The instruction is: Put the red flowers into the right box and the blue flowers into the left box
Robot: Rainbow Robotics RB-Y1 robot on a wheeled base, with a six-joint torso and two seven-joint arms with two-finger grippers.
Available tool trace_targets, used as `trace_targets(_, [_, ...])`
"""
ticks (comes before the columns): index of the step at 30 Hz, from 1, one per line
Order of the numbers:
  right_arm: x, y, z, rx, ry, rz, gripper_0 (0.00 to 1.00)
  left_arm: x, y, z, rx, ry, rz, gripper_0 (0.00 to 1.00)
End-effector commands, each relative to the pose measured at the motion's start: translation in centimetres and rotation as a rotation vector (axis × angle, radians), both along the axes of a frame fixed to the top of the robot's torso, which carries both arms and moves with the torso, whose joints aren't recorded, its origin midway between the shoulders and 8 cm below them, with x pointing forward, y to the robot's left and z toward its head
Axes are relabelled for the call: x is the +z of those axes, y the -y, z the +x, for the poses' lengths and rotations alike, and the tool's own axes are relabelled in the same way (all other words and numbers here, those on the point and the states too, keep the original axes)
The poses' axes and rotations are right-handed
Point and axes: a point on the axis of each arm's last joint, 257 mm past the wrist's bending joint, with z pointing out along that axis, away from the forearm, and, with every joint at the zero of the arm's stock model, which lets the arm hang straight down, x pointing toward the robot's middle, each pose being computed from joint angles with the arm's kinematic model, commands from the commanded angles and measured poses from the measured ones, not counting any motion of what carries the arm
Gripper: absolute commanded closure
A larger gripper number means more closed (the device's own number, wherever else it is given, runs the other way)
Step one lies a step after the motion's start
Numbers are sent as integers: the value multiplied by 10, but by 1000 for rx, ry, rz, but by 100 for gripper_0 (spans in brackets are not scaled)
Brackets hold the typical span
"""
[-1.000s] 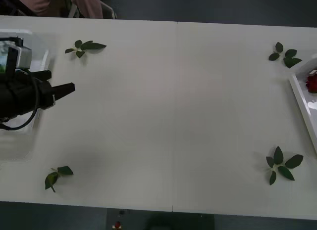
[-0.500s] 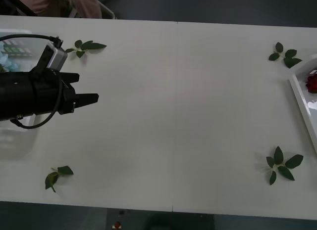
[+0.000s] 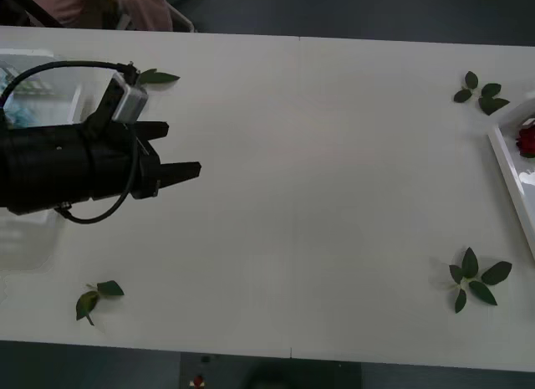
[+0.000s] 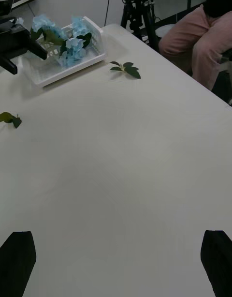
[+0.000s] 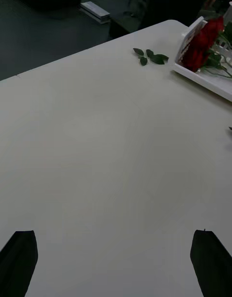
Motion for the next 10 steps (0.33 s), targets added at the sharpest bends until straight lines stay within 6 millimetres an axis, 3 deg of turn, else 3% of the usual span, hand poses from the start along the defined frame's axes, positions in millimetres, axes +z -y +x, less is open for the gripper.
trace_targets(1, [16,2,-1,13,53,-33,0,22,4,1,-22,79,21,8])
trace_targets(10, [16,2,-1,13,53,-33,0,22,4,1,-22,79,21,8])
